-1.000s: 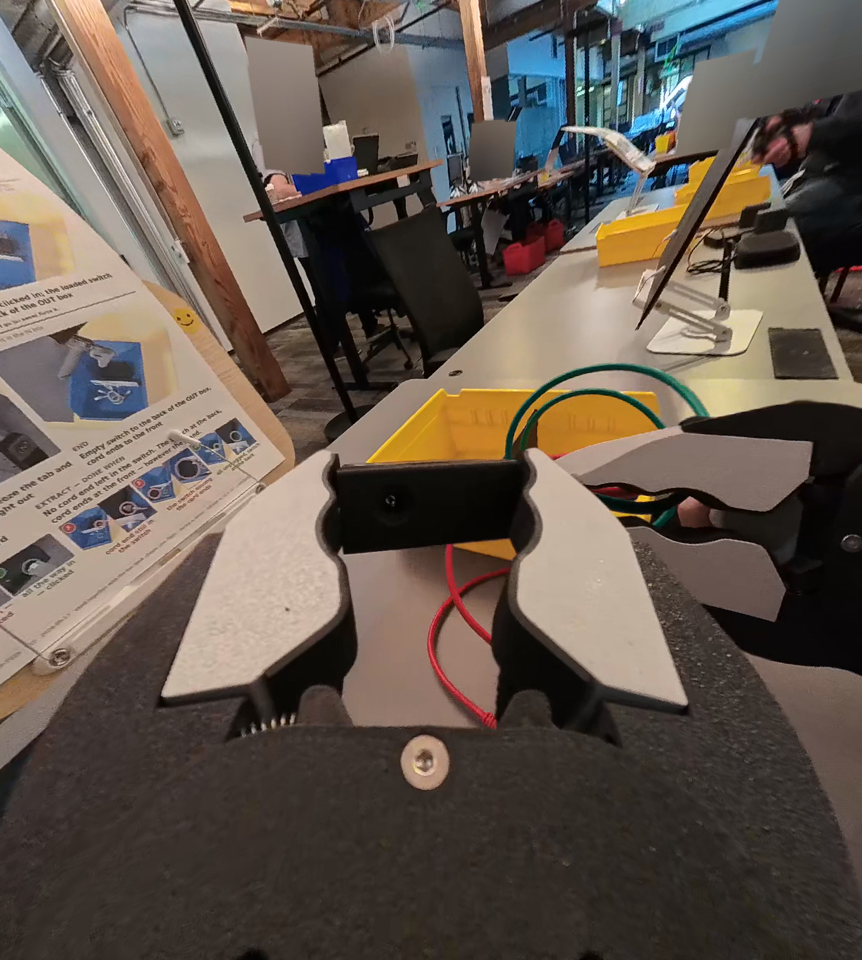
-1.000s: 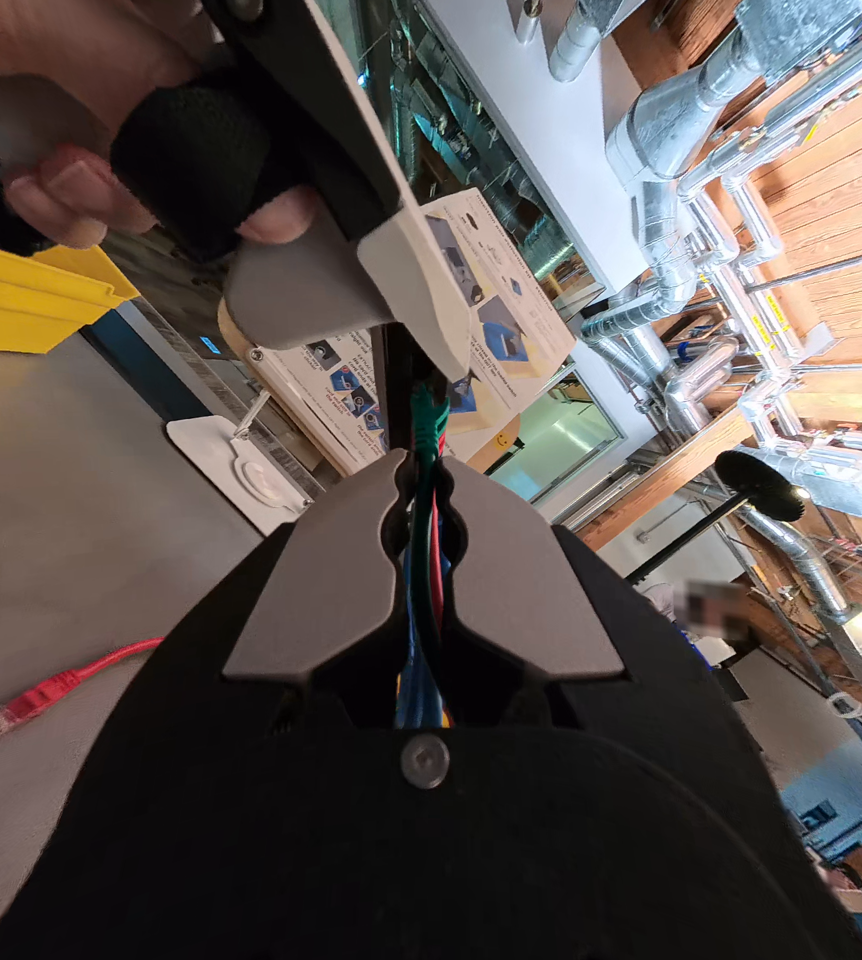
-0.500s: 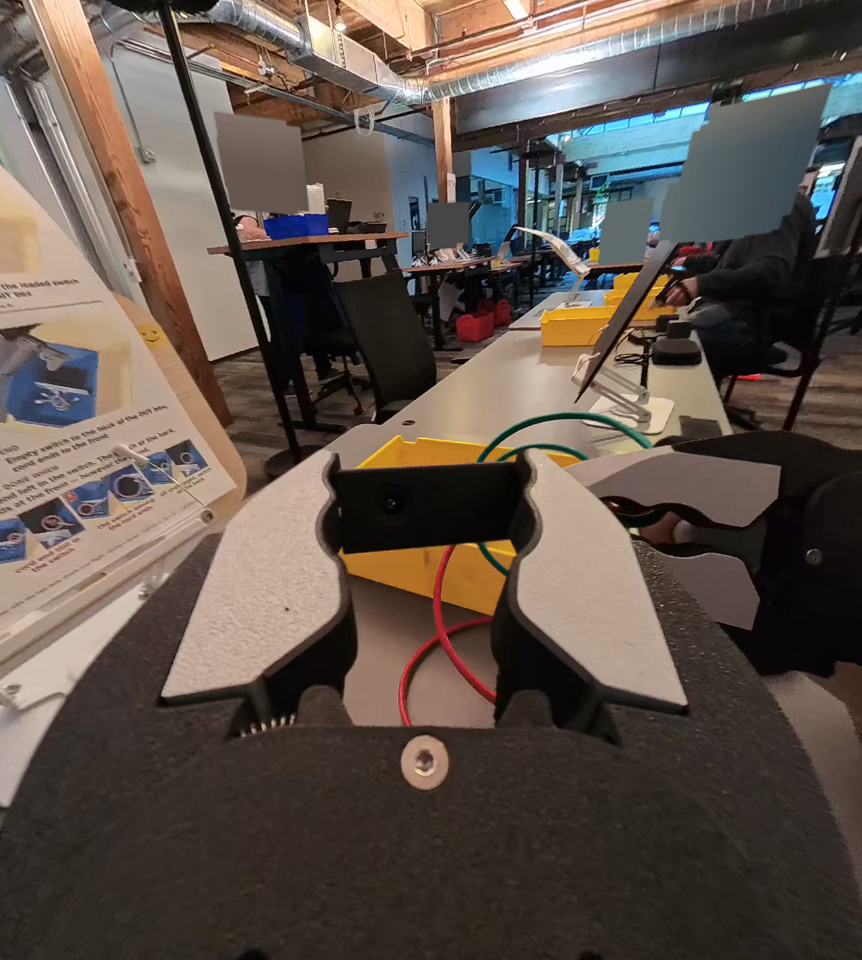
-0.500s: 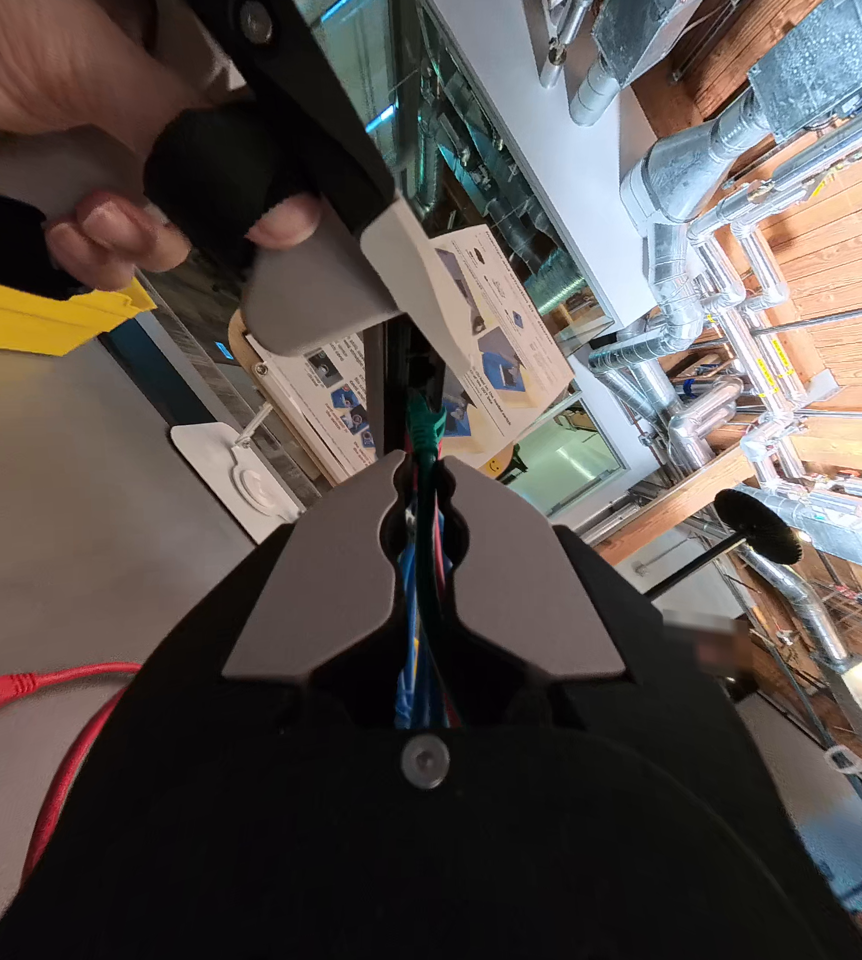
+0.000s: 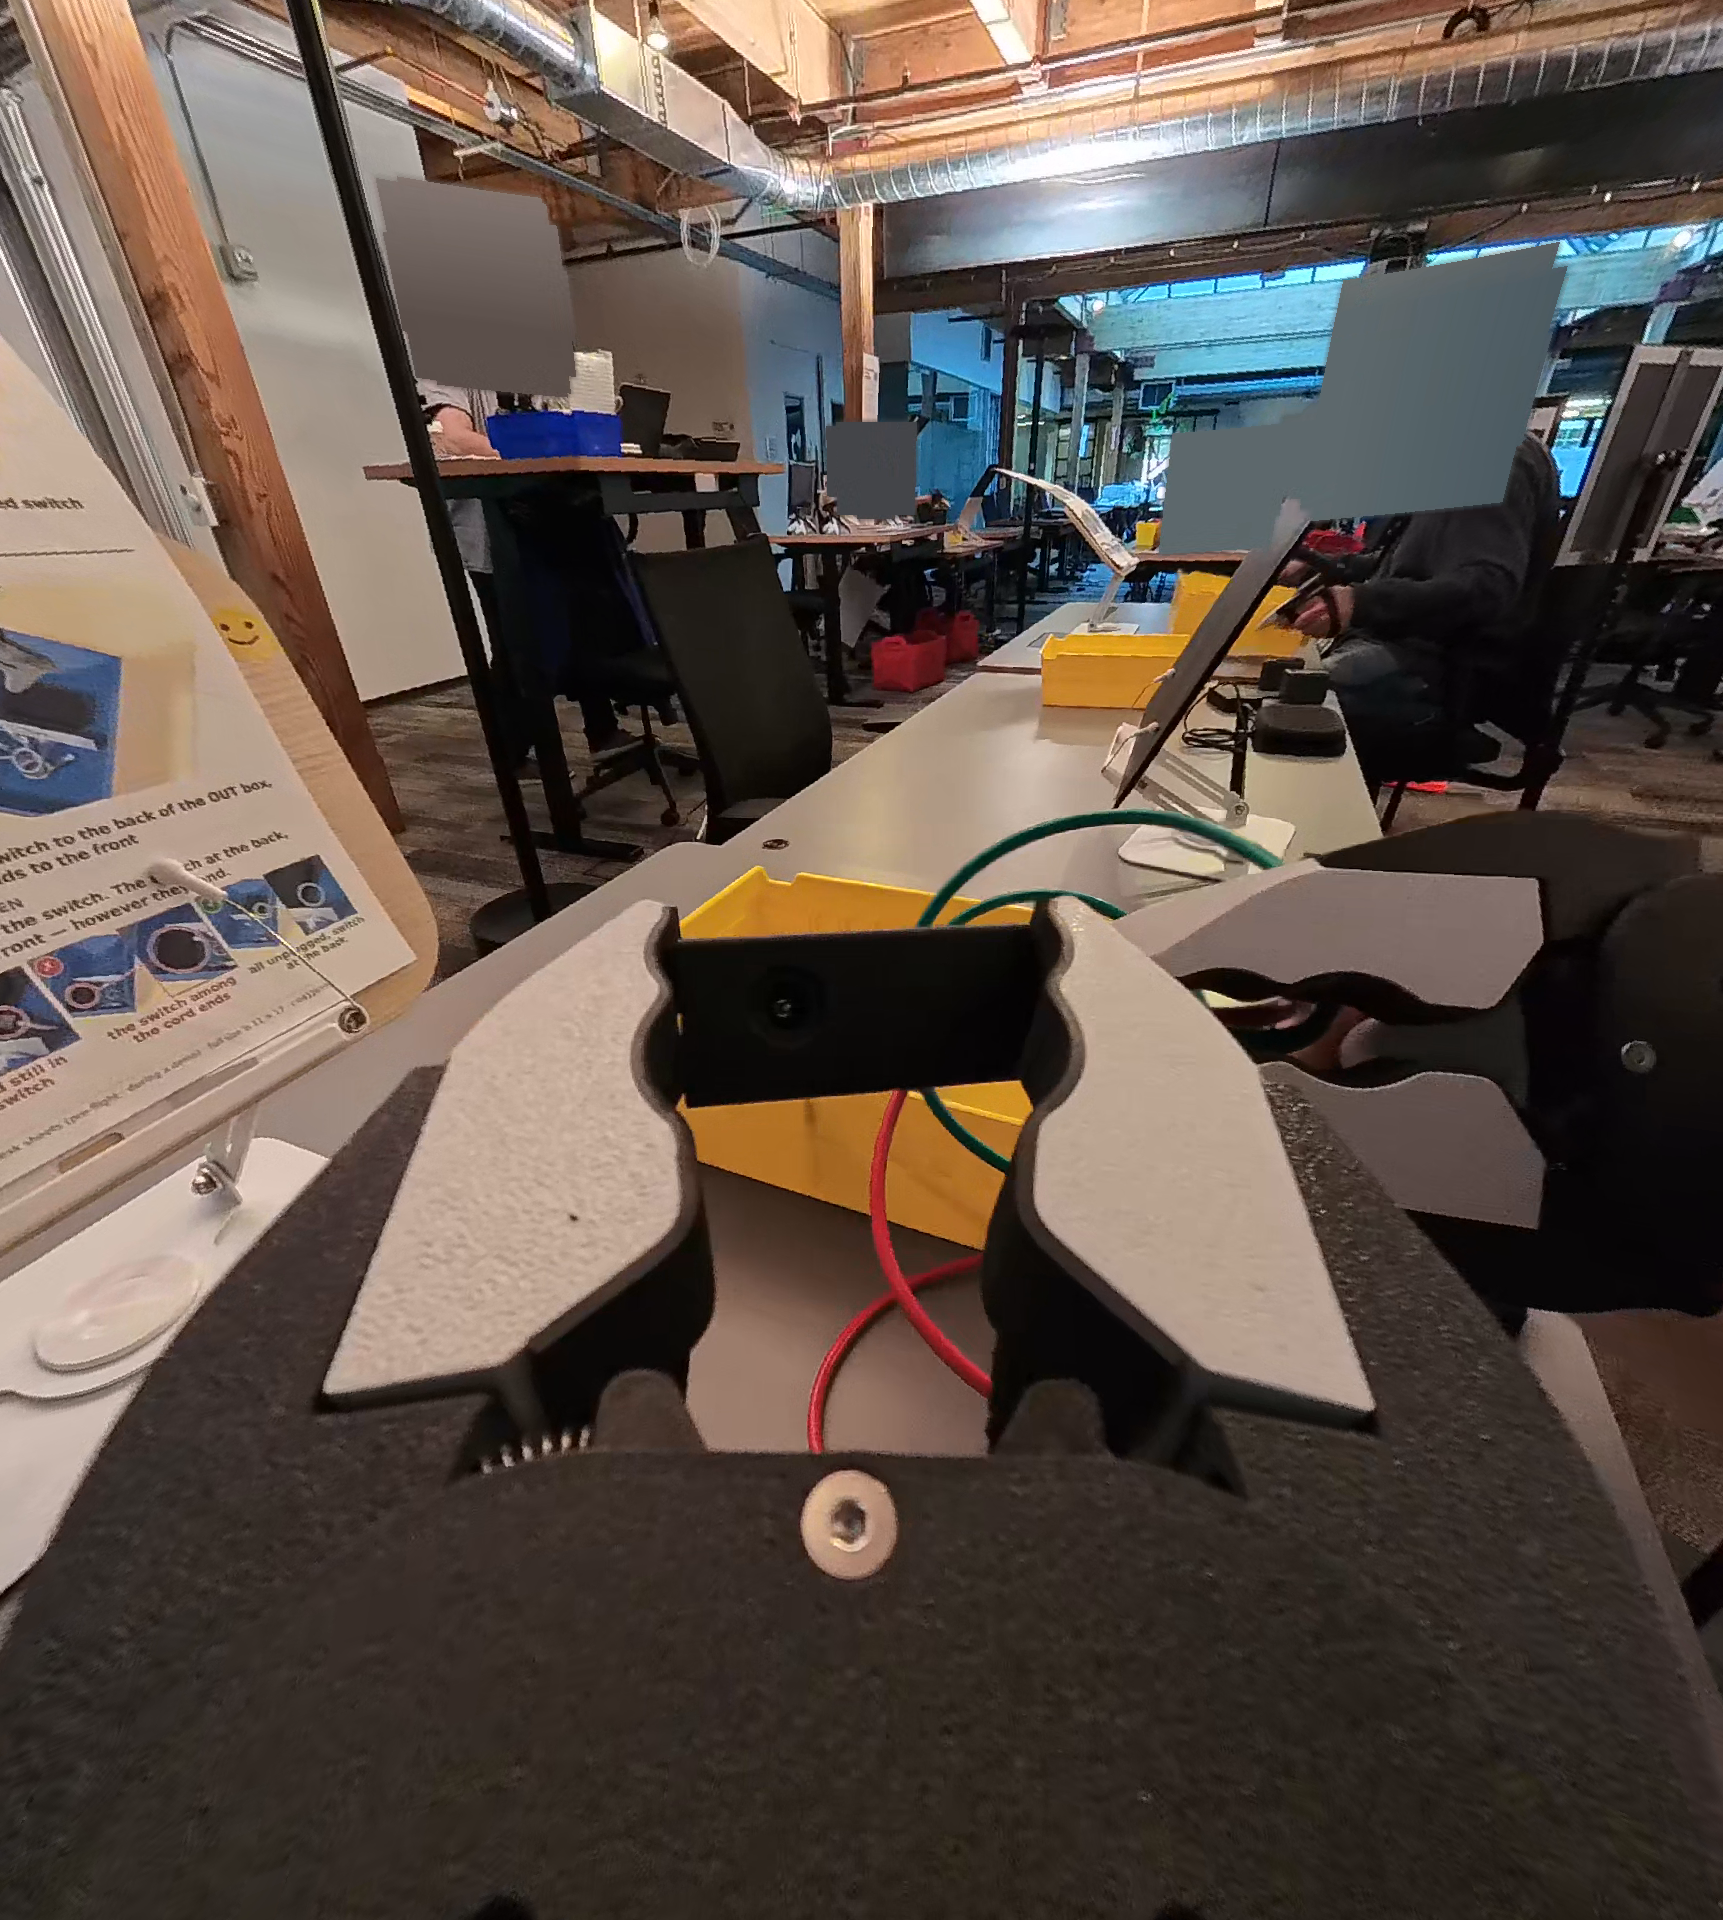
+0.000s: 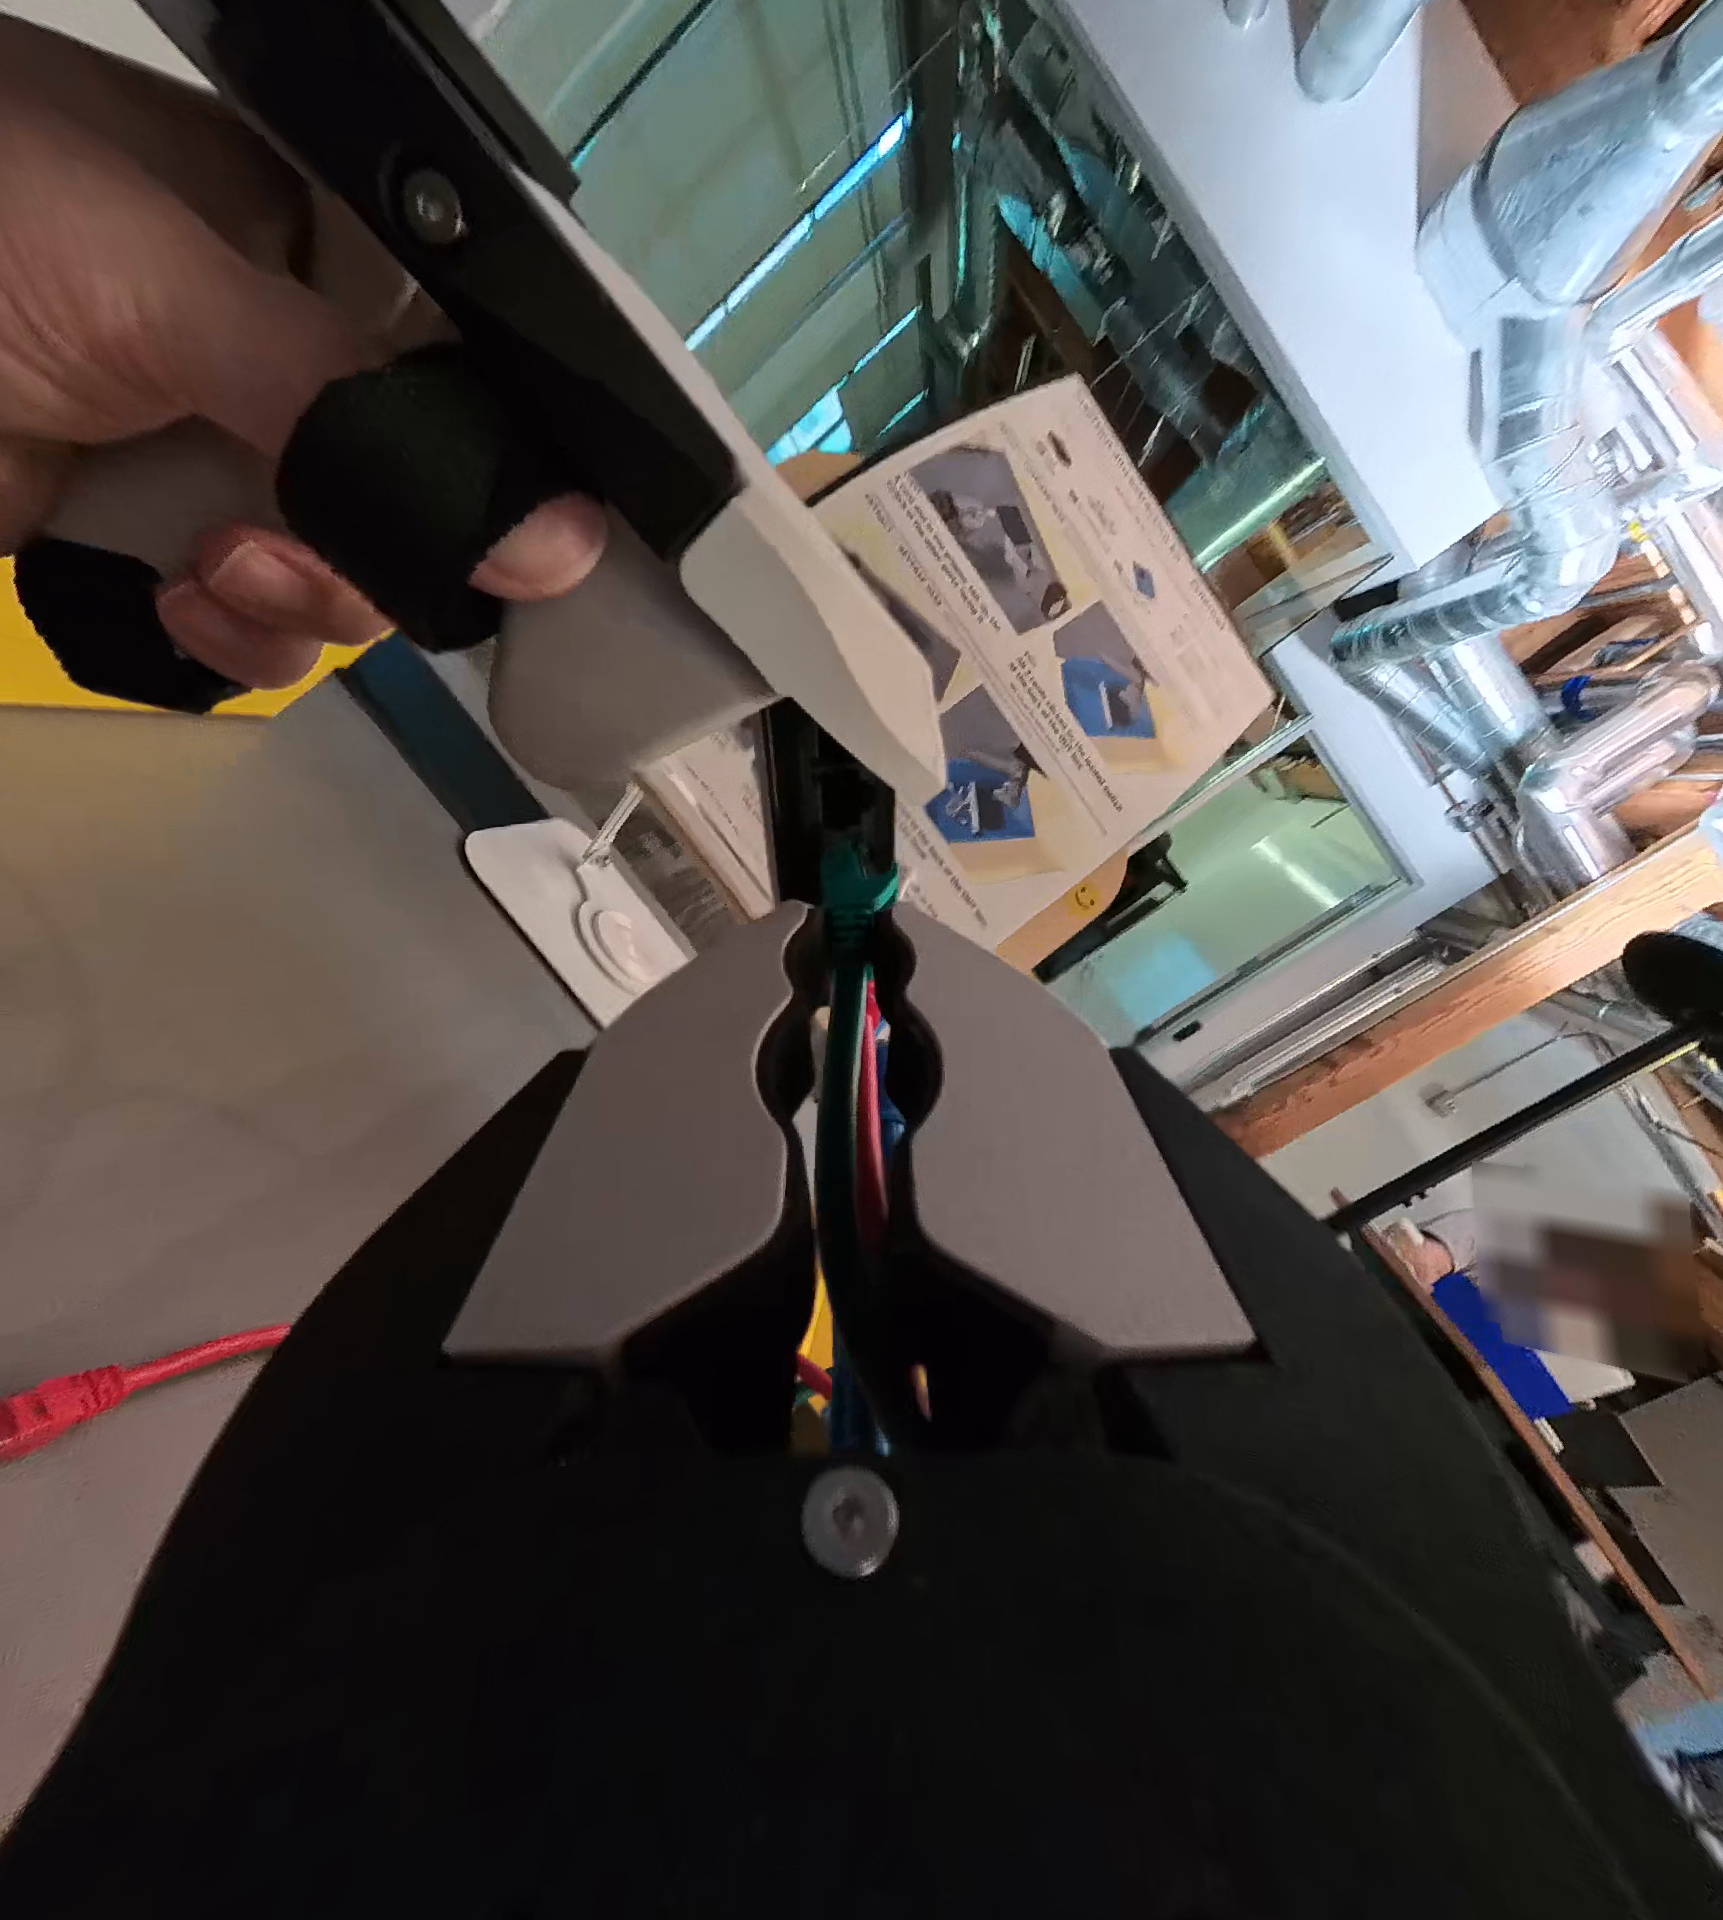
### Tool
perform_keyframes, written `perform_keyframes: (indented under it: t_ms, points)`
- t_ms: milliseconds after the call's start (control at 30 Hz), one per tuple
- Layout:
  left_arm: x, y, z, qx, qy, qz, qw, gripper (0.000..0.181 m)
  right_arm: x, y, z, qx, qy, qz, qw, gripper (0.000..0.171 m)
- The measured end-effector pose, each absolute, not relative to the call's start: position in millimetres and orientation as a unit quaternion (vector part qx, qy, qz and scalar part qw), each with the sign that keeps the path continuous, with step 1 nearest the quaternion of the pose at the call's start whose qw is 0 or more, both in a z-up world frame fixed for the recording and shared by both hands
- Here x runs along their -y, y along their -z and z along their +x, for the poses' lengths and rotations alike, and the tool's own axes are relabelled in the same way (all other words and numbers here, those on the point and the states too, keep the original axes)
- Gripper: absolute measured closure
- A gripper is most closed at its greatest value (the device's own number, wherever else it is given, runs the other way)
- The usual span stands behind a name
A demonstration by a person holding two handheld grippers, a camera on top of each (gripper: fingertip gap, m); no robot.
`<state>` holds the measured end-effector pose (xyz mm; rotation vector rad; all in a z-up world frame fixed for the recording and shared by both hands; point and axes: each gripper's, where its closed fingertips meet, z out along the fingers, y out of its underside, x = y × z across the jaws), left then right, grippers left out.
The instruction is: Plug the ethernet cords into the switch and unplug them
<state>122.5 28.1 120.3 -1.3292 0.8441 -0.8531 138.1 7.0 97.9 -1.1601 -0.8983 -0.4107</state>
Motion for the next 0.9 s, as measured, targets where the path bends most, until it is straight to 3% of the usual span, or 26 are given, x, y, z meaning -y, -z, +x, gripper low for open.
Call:
perform_keyframes:
  t_ms: [333,900]
  points:
    - [-30.7,-124.2,117.1,-0.364,0.355,-0.579,0.638,0.119,-10.9,-95.4,128.9,0.429,0.223,-0.551,0.68,0.161]
    - [-22.6,-114.6,117.8,-0.363,0.405,-0.63,0.554,0.117,-11.7,-104.5,131.0,0.498,0.337,-0.484,0.636,0.162]
